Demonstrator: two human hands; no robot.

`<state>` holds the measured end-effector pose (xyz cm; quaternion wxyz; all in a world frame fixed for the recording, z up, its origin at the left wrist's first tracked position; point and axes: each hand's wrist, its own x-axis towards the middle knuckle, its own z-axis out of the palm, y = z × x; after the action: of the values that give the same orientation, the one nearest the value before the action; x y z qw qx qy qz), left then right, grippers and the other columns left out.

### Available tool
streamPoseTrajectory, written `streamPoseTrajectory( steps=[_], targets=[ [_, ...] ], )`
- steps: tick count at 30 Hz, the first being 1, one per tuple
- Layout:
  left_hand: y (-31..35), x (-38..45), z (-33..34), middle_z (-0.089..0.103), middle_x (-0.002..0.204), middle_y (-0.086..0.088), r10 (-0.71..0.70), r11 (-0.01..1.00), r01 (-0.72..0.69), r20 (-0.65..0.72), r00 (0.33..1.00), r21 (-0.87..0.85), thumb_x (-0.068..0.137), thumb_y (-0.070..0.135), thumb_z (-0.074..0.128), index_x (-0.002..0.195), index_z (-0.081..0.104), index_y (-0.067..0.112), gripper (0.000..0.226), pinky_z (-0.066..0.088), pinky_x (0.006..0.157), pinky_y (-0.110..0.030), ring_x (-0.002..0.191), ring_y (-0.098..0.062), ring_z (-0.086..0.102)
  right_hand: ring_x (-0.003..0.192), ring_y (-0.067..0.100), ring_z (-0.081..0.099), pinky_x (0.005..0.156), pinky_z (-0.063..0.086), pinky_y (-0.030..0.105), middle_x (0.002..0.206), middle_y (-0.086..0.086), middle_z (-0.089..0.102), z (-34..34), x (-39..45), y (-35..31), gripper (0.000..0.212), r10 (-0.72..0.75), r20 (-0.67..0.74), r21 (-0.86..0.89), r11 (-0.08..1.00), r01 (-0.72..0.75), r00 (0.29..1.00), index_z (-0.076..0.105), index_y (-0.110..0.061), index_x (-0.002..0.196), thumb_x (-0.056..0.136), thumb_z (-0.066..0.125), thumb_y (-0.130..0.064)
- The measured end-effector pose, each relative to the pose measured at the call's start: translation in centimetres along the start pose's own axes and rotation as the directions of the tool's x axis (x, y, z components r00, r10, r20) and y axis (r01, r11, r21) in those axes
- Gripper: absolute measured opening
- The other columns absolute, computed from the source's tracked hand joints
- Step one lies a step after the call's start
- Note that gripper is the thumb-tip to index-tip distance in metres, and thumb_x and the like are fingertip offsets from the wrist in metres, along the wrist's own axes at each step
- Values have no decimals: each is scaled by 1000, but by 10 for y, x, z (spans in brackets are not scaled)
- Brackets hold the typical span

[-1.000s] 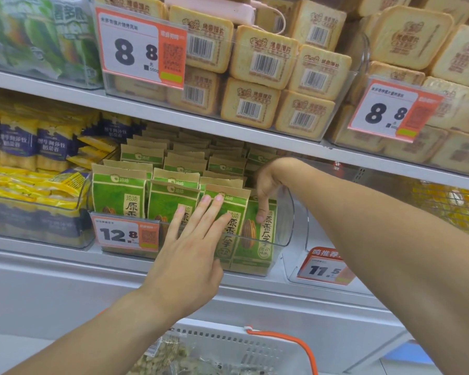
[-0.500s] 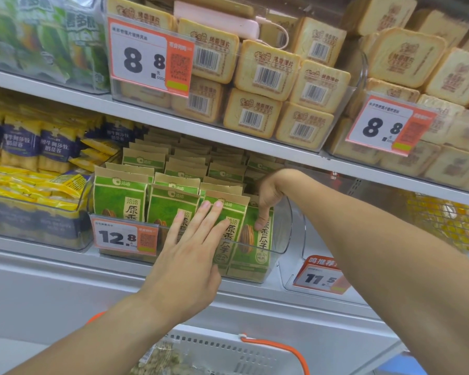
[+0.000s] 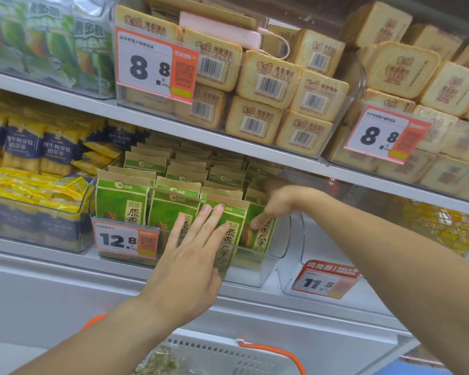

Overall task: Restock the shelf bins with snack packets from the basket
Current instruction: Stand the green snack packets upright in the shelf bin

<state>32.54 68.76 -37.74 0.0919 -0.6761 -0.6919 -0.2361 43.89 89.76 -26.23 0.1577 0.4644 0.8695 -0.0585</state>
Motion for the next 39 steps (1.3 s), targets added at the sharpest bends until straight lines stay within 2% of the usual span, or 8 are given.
streamPoseTrajectory(
  steps=[3, 6, 10, 14, 18, 25, 33, 39],
  targets=[
    [1, -1, 0, -3, 166, 4, -3, 1000, 3, -12, 1000, -21, 82, 28, 54, 154, 26, 25, 77, -6, 119, -46, 152, -12, -13, 114, 27, 59, 98, 51, 40, 129, 2, 60, 10, 6, 0, 95, -49, -321, -47, 998, 36, 946, 47, -21, 137, 59, 87, -59],
    [0, -2, -1, 0, 166, 3, -2, 1000, 1, -13, 1000, -21, 81, 28, 55, 153, 28, 24, 77, -4, 119, -46, 152, -13, -10, 110, 28, 61, 97, 52, 43, 123, 1, 64, 21, 14, 2, 92, -73, -431, -47, 997, 58, 900, 49, -26, 133, 57, 85, -63],
    [1, -1, 1, -2, 166, 3, -3, 1000, 3, -16, 1000, -20, 83, 29, 54, 154, 26, 25, 77, -5, 119, -46, 152, -13, -12, 127, 27, 50, 104, 47, 43, 139, 1, 52, 18, 14, 4, 103, -44, -349, -4, 999, 46, 936, 42, -26, 143, 56, 86, -59],
    [0, -1, 0, 3, 166, 2, -2, 1000, 1, -23, 1000, -23, 80, 27, 55, 152, 30, 24, 76, -2, 119, -47, 153, -14, -7, 125, 25, 51, 103, 49, 40, 139, 2, 52, 15, 16, 2, 107, -32, -304, 34, 998, 44, 952, 41, -23, 143, 53, 91, -55],
    [0, 0, 2, 4, 166, 2, 3, 1000, -4, -32, 999, -22, 80, 28, 55, 152, 30, 23, 77, -2, 119, -47, 153, -14, -6, 134, 31, 41, 106, 45, 44, 148, 6, 41, 22, 13, 2, 124, -57, -340, -58, 998, 40, 939, 32, -21, 148, 47, 91, -59],
    [0, -1, 1, 4, 166, 2, 0, 1000, 0, -33, 999, -14, 81, 30, 54, 152, 30, 23, 76, -3, 119, -46, 153, -15, -5, 131, 30, 42, 99, 50, 46, 140, 6, 47, 28, 4, 2, 99, -126, -517, -70, 992, 105, 847, 42, -18, 140, 60, 90, -50],
    [1, -2, 0, 1, 166, 2, 4, 1000, -4, -17, 1000, -8, 81, 30, 51, 152, 30, 24, 74, -2, 119, -46, 153, -14, -8, 124, 35, 46, 104, 39, 51, 135, 12, 46, 34, -10, -4, 98, -143, -469, -252, 967, 23, 872, 31, -16, 142, 65, 78, -52],
    [3, -4, -3, -6, 166, 4, -4, 1000, 3, -19, 1000, -25, 84, 30, 47, 154, 26, 24, 73, -6, 122, -46, 151, -13, -15, 122, 34, 47, 99, 43, 50, 132, 11, 46, 42, -14, -7, 94, -140, -570, -226, 974, 8, 809, 36, -16, 139, 62, 85, -42]
  ],
)
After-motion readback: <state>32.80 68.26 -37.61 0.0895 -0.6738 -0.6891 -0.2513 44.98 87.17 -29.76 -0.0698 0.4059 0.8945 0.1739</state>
